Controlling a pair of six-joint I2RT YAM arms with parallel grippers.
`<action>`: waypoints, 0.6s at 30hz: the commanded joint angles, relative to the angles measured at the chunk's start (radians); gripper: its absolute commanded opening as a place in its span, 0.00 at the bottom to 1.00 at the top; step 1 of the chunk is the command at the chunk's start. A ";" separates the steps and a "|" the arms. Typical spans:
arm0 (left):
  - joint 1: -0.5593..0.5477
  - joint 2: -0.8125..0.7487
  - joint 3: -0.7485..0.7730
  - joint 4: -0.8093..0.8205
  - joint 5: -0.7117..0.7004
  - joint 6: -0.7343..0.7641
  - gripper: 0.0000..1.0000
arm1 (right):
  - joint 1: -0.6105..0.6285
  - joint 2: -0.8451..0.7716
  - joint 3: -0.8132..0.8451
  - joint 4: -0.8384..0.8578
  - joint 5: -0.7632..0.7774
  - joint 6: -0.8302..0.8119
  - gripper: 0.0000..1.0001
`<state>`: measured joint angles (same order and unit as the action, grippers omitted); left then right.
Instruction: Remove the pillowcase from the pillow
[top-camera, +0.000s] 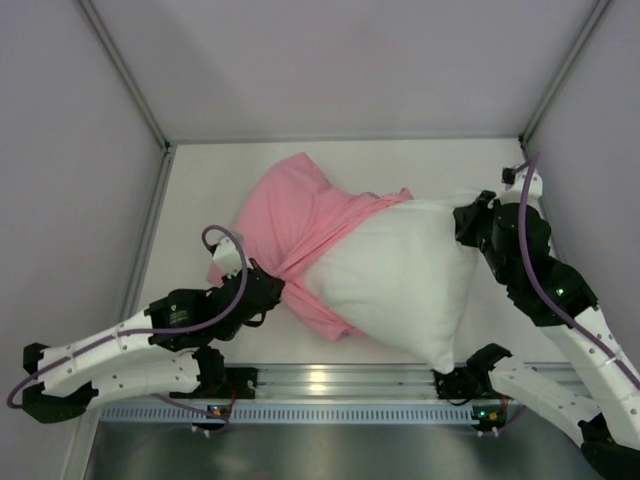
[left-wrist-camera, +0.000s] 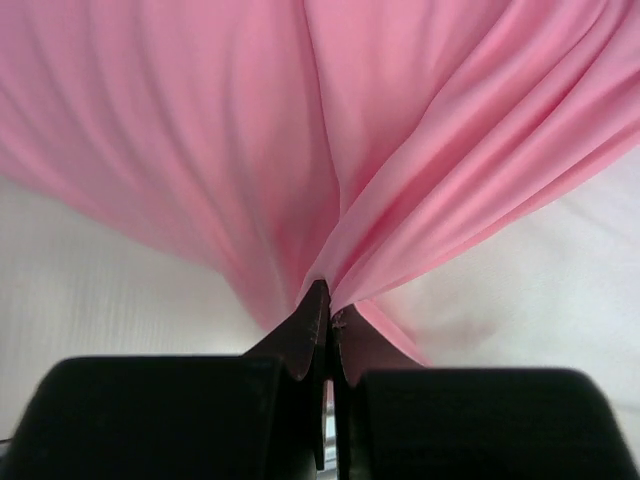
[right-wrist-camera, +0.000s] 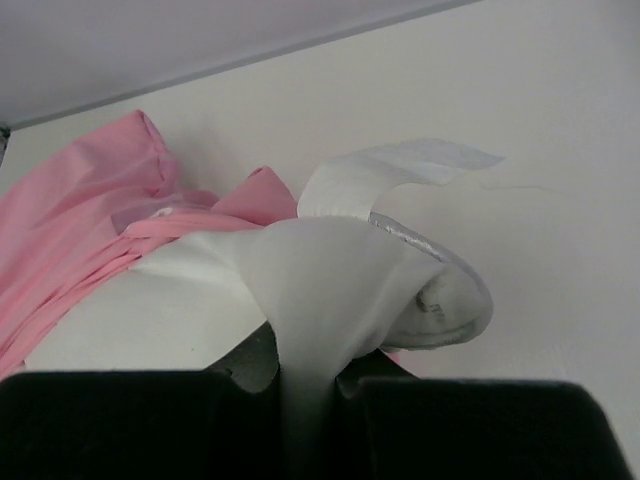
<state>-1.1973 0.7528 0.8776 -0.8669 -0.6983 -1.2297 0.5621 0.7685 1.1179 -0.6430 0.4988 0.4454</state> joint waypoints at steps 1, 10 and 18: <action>0.008 -0.008 0.043 -0.195 -0.246 0.025 0.00 | -0.080 0.000 -0.062 0.098 -0.132 0.053 0.00; 0.103 0.471 0.175 0.000 -0.152 0.297 0.00 | -0.085 0.003 -0.259 0.123 -0.416 0.082 0.00; 0.137 0.611 0.189 0.128 -0.004 0.339 0.00 | -0.131 0.194 -0.150 0.097 -0.345 0.019 0.00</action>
<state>-1.0626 1.3659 1.0611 -0.8185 -0.7837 -0.8982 0.4709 0.8642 0.8680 -0.6163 0.1417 0.4965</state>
